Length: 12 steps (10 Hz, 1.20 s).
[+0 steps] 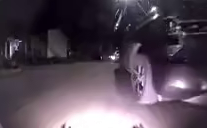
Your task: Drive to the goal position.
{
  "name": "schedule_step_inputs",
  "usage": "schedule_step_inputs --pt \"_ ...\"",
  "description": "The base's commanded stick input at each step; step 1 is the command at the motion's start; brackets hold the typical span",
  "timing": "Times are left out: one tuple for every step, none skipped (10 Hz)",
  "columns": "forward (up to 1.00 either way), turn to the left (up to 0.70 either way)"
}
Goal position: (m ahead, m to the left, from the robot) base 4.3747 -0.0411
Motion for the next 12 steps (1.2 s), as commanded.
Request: schedule_step_inputs --pt "0.6 0.0" --pt "0.6 0.0" --pt "0.6 0.0" --pt "0.6 0.0" --pt "0.6 0.0" --pt "0.6 0.0" --pt "0.6 0.0" --pt "0.6 0.0" --pt "0.6 0.0" --pt "0.6 0.0" --pt "0.6 0.0" --pt "0.6 0.0"
